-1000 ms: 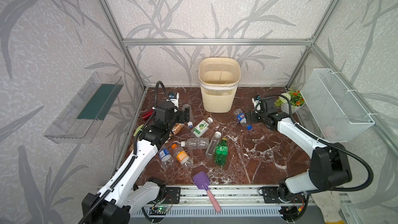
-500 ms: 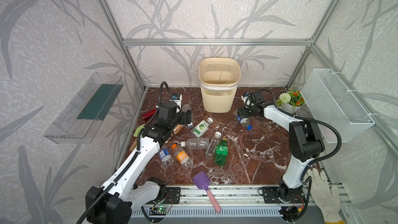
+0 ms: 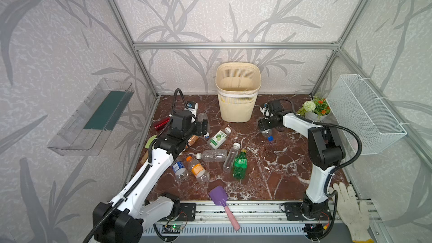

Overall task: Throw the plastic bottles in the bin
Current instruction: 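Lower the right gripper onto the blue Pepsi bottle and grasp it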

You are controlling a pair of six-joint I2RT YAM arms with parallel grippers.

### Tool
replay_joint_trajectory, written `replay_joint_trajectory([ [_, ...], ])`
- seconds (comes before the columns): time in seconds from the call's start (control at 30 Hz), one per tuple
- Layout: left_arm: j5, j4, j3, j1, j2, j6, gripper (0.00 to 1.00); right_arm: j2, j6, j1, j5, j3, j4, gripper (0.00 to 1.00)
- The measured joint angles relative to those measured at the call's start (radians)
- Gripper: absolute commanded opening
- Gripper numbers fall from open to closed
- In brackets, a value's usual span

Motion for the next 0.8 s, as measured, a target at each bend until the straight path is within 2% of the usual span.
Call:
replay_joint_trajectory([
  [0.23, 0.000, -0.003, 0.004, 0.000, -0.001, 0.000, 0.91, 0.008, -0.004, 0.000, 0.009, 0.016, -0.043, 0.69],
  [0.57, 0.003, -0.003, 0.004, 0.000, -0.006, 0.000, 0.91, 0.010, -0.004, 0.000, 0.019, 0.016, -0.072, 0.54],
  [0.8, 0.002, -0.003, 0.004, 0.000, -0.014, 0.002, 0.91, -0.004, 0.014, 0.000, 0.027, 0.009, -0.072, 0.50],
])
